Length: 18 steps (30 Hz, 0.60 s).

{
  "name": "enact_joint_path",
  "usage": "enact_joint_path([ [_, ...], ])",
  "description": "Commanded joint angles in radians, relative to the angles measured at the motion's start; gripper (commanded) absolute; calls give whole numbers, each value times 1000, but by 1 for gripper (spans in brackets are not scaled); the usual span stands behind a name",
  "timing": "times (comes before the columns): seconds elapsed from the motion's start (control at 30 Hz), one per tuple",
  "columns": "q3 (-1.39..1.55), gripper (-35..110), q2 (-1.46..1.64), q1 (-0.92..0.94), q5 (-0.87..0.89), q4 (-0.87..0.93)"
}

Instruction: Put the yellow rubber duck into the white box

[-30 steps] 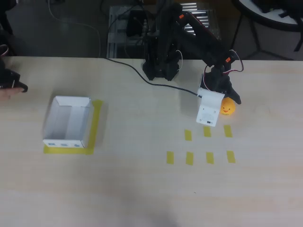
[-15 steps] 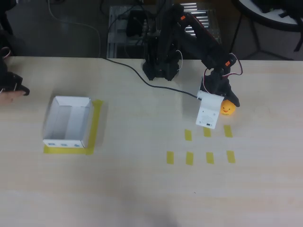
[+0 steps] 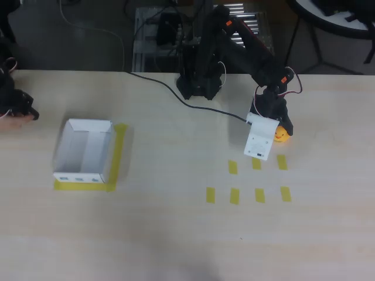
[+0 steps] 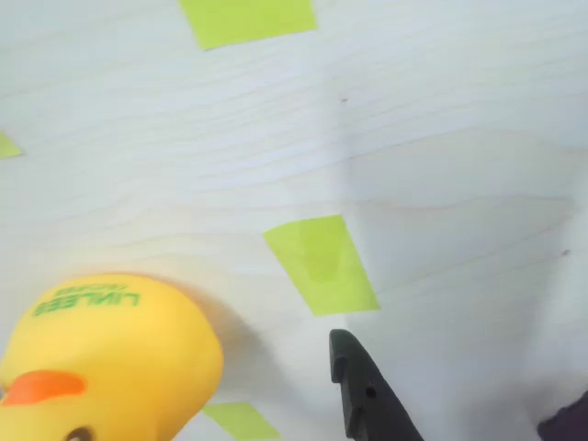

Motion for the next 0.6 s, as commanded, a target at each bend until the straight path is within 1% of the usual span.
enact_joint_path([
  [0.0, -35, 41, 12, -35, 28, -20],
  [0.4, -129, 38, -43, -46, 135, -55],
  [0.5, -170, 33, -66, -46, 163, -60],
  [0.57, -189, 23, -75, -46, 179, -67],
])
